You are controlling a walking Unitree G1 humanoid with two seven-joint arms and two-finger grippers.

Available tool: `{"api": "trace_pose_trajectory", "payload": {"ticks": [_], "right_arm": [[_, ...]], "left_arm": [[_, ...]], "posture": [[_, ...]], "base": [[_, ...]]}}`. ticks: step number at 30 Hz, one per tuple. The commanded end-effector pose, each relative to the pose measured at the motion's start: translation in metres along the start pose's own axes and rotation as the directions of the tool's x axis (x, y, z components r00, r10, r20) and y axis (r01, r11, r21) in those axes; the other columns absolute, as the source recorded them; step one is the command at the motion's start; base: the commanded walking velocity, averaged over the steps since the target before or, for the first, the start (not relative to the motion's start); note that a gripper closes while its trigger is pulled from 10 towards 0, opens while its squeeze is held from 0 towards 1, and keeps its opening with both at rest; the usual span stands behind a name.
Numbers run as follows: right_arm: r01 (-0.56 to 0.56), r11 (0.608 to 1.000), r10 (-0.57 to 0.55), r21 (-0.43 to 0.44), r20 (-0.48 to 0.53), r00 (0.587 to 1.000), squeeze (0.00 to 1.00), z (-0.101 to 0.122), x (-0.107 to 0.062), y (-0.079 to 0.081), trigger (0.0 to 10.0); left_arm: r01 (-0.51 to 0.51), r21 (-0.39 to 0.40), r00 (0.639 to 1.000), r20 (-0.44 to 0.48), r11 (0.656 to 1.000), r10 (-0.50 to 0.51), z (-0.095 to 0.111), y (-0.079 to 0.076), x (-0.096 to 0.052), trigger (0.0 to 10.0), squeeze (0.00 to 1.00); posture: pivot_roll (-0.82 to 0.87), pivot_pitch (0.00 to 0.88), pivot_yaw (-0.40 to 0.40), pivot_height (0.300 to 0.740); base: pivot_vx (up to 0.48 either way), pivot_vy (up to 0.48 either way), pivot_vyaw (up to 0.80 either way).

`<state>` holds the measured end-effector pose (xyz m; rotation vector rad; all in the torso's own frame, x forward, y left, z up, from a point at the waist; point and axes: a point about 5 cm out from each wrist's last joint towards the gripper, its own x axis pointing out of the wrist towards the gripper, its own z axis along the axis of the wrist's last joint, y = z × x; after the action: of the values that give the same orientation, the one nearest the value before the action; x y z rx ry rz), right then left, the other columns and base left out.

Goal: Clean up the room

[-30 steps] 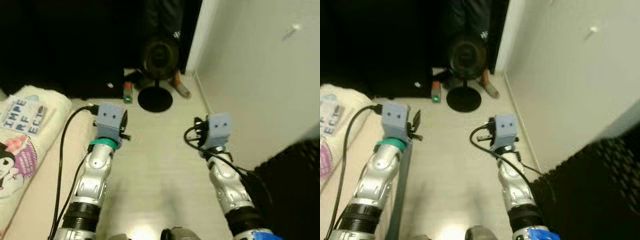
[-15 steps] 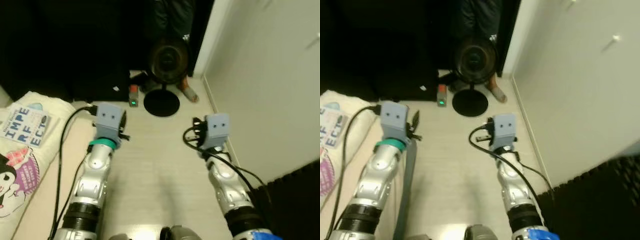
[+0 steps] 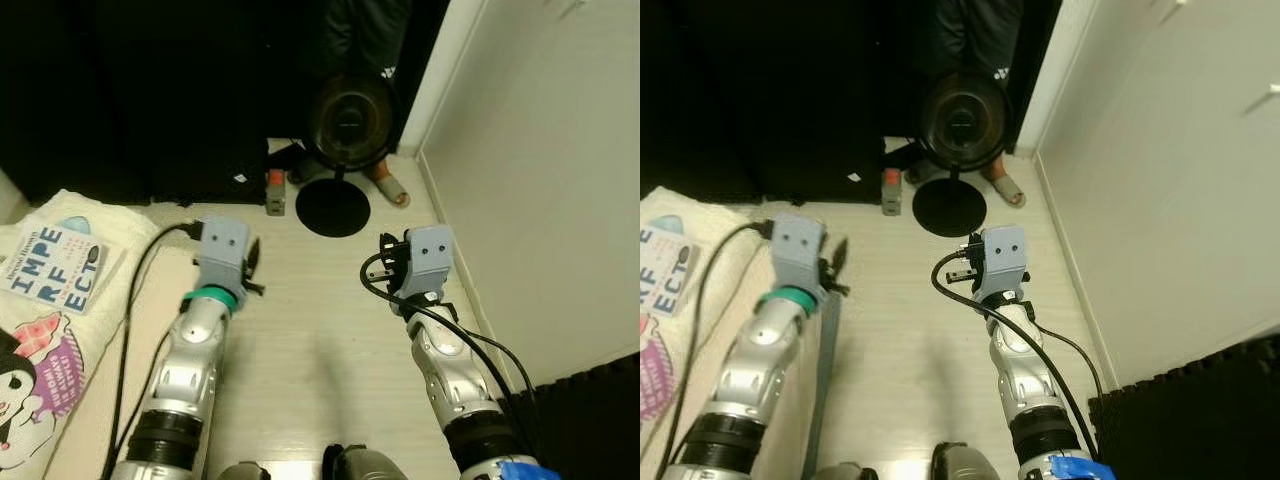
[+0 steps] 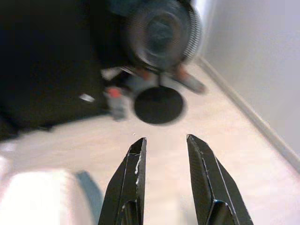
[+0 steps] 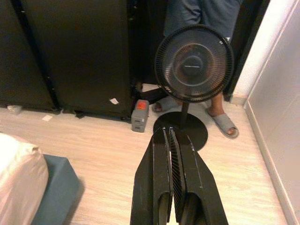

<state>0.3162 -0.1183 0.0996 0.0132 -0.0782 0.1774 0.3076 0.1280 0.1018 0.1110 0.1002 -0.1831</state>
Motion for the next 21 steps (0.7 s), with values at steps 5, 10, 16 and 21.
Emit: {"api": "trace_pose_trajectory", "payload": {"ticks": [5, 10, 16, 21], "right_arm": [[0.028, 1.0, -0.028, -0.001, -0.043, 0.999, 0.0, -0.011, -0.006, -0.009, 10.0], [0.027, 1.0, -0.027, -0.001, -0.054, 0.998, 0.0, -0.013, -0.007, -0.01, 10.0], [0.026, 1.0, -0.026, 0.004, -0.056, 0.998, 0.0, -0.015, -0.008, -0.008, 10.0], [-0.008, 1.0, 0.009, 0.013, -0.049, 0.999, 0.0, -0.014, -0.008, 0.001, 10.0]], "left_arm": [[0.054, -0.043, 0.996, -0.074, 0.998, -0.057, -0.016, -0.012, -0.008, 10.0, 0.0], [0.065, -0.055, 0.994, -0.085, 0.996, -0.069, -0.018, -0.016, -0.008, 10.0, 0.0], [0.064, 0.012, 0.994, -0.085, 0.998, -0.063, -0.021, -0.016, -0.008, 10.0, 0.0], [0.034, 0.074, 0.999, -0.035, 0.997, -0.031, -0.011, -0.006, -0.005, 10.0, 0.0]], "posture": [[-0.05, 0.027, -0.015, 0.74], [-0.05, 0.028, -0.009, 0.74], [-0.07, 0.034, 0.029, 0.74], [-0.07, 0.031, 0.018, 0.74]], "base": [[0.0, 0.0, 0.0], [0.0, 0.0, 0.0], [0.0, 0.0, 0.0], [0.0, 0.0, 0.0]]}}
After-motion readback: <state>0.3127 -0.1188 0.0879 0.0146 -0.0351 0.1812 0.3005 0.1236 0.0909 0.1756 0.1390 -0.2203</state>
